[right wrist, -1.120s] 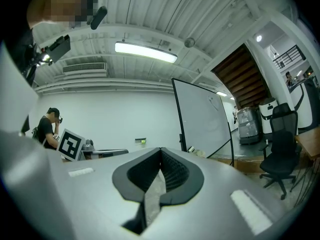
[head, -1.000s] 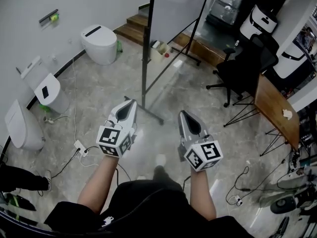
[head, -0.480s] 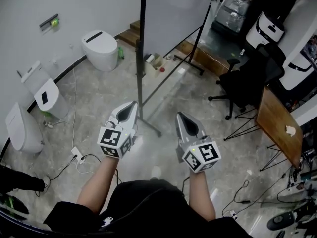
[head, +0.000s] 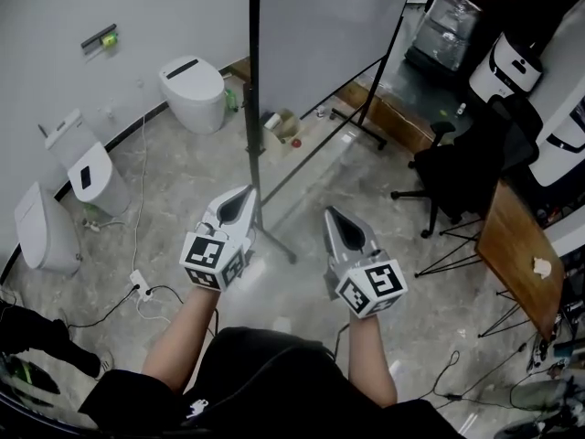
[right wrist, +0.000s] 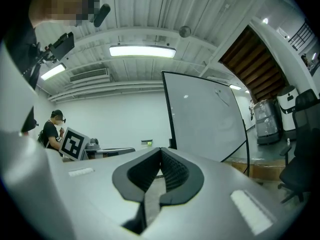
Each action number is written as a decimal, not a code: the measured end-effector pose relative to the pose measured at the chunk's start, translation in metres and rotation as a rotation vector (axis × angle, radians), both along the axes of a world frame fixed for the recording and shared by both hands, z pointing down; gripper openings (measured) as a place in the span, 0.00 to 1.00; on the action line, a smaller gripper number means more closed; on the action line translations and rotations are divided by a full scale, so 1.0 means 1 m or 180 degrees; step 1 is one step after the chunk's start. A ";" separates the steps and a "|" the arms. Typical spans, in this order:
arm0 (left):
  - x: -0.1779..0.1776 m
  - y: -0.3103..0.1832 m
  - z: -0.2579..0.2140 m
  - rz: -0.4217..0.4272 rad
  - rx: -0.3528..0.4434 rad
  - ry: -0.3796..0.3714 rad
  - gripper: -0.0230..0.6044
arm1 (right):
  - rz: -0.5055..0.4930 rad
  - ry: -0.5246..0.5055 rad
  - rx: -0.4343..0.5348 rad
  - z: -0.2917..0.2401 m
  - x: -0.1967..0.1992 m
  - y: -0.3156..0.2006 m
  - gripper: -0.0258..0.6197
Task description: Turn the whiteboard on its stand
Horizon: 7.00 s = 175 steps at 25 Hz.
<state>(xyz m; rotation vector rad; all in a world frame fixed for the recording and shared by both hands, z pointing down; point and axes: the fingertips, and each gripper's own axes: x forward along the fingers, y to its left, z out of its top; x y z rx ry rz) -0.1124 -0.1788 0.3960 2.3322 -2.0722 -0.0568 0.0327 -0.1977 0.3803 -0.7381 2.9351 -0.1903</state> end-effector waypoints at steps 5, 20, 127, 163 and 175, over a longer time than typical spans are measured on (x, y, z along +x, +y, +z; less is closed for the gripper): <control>-0.004 -0.017 0.008 -0.0103 -0.0111 0.0024 0.04 | -0.0084 -0.0026 -0.0036 0.002 -0.004 -0.022 0.05; -0.024 -0.061 0.017 -0.0045 -0.0166 -0.0027 0.04 | -0.0100 0.0083 -0.0088 0.010 -0.029 -0.058 0.05; -0.169 -0.245 0.064 0.0163 -0.0613 -0.0196 0.33 | 0.1446 0.0217 -0.0124 0.007 -0.008 -0.061 0.05; -0.195 -0.163 0.068 0.0102 -0.0588 -0.0250 0.34 | 0.1093 0.0156 -0.0094 0.009 -0.019 -0.063 0.05; -0.186 -0.161 0.064 -0.0196 -0.0638 -0.0287 0.47 | 0.0921 0.0075 -0.0079 0.001 0.002 -0.066 0.05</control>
